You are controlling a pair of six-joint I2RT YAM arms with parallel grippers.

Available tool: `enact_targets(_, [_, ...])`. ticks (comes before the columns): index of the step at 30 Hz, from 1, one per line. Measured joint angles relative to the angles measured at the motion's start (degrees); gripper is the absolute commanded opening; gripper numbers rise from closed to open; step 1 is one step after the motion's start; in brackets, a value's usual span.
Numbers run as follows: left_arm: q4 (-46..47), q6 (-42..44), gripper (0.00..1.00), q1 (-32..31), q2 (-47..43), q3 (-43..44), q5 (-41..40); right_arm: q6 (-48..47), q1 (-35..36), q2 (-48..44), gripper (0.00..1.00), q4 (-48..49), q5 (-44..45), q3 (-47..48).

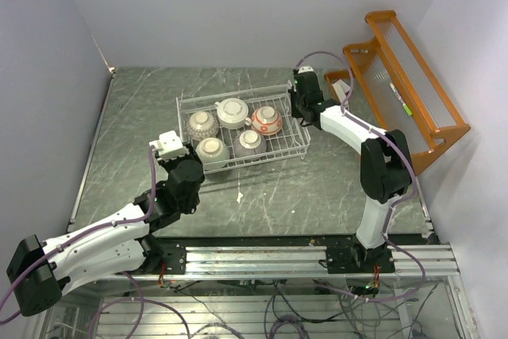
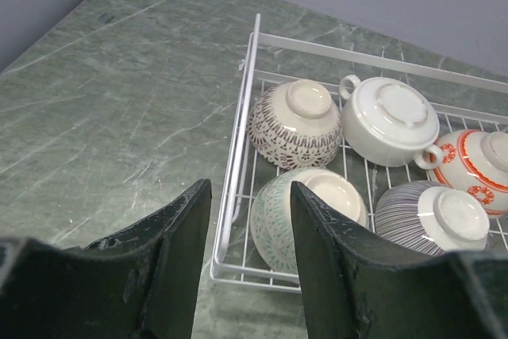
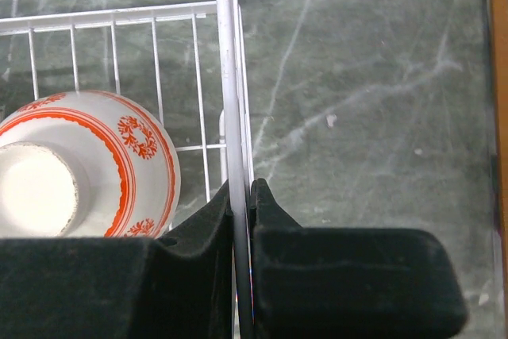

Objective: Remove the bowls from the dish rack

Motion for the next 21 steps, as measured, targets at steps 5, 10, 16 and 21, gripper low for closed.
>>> enact_targets(5, [-0.35, -0.35, 0.59, 0.00, 0.00, 0.07, -0.11, 2.71, -0.02, -1.97, 0.00, -1.16, 3.54, -1.68])
enact_targets(10, [-1.40, -1.49, 0.59, 0.00, 0.72, 0.72, -0.72, 5.40, 0.02, -3.06, 0.00, -2.67, 7.13, -2.29])
enact_targets(16, [-2.23, -2.03, 0.58, 0.00, 2.86, 1.29, -0.96, 8.61, -0.07, -6.36, 0.00, -2.49, 11.56, -7.17])
enact_targets(21, [-2.64, -2.14, 0.58, 0.00, 3.76, 1.36, -0.96, 8.79, -0.22, -6.43, 0.00, -2.69, 12.46, -7.10])
